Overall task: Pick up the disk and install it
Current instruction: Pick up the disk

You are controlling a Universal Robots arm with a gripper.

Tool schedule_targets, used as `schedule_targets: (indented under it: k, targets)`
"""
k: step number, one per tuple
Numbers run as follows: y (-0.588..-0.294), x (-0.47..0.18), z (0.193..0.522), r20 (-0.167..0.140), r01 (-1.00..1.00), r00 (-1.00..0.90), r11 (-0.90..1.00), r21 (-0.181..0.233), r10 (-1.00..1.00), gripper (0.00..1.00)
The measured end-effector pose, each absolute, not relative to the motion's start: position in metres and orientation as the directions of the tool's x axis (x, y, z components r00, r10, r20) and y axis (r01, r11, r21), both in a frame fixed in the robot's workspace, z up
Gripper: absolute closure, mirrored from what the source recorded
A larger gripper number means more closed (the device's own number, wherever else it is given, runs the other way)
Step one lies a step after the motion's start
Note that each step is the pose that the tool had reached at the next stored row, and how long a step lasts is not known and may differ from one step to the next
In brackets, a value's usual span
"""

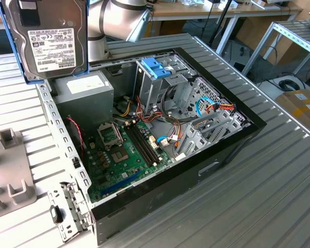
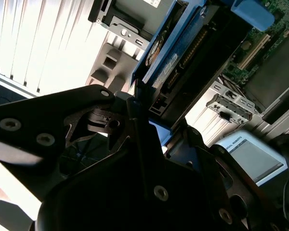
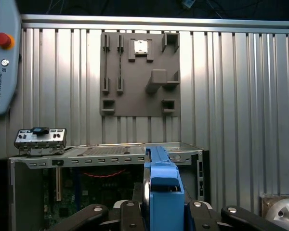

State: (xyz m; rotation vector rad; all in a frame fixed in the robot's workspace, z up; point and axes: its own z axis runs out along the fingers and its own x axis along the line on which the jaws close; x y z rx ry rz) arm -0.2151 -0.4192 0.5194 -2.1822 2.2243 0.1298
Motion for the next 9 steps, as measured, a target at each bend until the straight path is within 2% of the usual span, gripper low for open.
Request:
schedule_targets:
  k: [9]
  targets:
    - [-0.4223,-0.2151,0.5194,-0.075,-0.999,-0.021,0.017,0.043,-0.997,0.63]
